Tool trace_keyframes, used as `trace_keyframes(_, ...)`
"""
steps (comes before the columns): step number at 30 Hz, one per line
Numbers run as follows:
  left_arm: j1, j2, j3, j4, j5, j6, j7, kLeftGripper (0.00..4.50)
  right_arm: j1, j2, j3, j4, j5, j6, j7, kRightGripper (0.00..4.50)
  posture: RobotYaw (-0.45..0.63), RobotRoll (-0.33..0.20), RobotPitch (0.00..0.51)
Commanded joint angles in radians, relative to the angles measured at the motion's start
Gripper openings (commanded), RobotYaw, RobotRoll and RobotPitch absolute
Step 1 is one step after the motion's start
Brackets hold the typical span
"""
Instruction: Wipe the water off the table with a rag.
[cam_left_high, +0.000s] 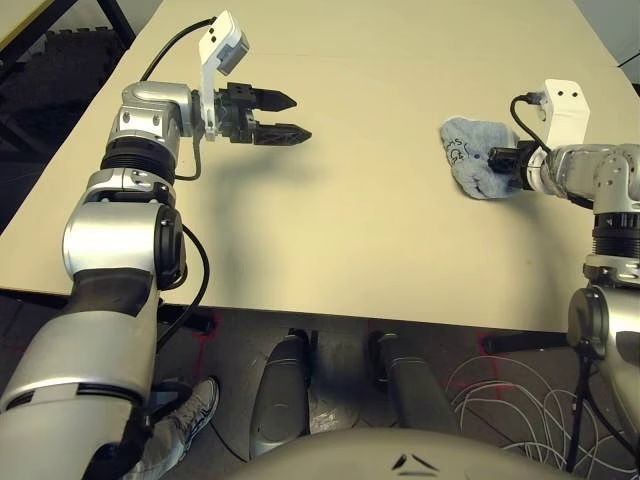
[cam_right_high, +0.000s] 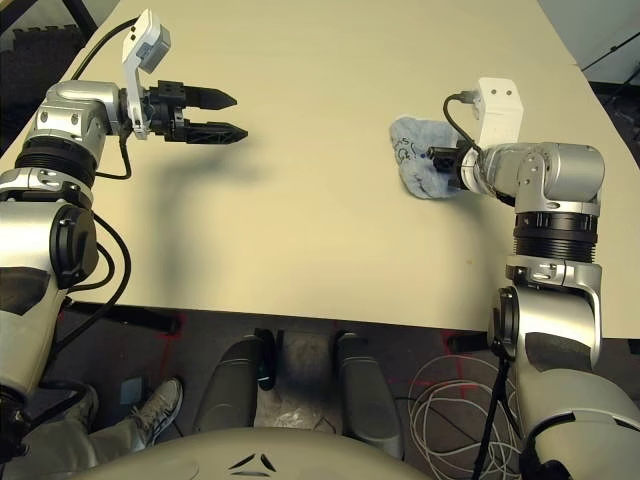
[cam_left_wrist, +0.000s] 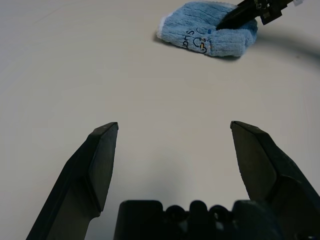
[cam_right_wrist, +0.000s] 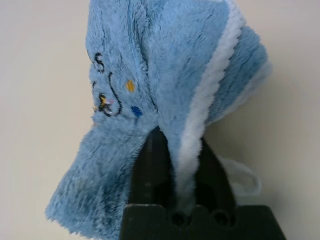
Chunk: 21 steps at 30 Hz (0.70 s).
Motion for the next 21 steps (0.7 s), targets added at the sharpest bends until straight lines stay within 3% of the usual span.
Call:
trace_keyframes(1,-0.005,-0.001,0.002,0.000,-0.003,0.000,-0.003,4.50,0.006,-0.032,0.015,-0.009,-0.003,-0.028,0.041,2.03,0.02,0.000,0.199)
trace_keyframes(5,-0.005,0.001,0.031,-0.001,-0.019,-0.010,0.069,4.50,-0.035,-0.056,0.005,-0.012,-0.002,-0.112,0.076,3.57,0.03,0.000,0.200)
trace_keyframes(8,0.001,-0.002,0.066,-0.002,-0.038,-0.039,0.151,4.50,-0.063,-0.068,-0.007,-0.010,-0.013,-0.219,0.085,4.48,0.03,0.000,0.197)
trace_keyframes(13,0.032,-0.018,0.150,0.001,-0.084,-0.132,0.359,4.50,-0.091,-0.058,-0.061,0.148,-0.044,-0.563,0.065,4.48,0.04,0.000,0.194)
trace_keyframes(18,0.057,-0.035,0.231,0.012,-0.115,-0.224,0.592,4.50,-0.105,-0.070,-0.051,0.497,-0.105,-1.017,0.159,4.48,0.05,0.000,0.194)
trace_keyframes(21,0.090,-0.045,0.265,0.022,-0.121,-0.277,0.744,4.50,-0.140,-0.080,-0.043,0.717,-0.142,-1.184,0.192,4.48,0.04,0.000,0.199)
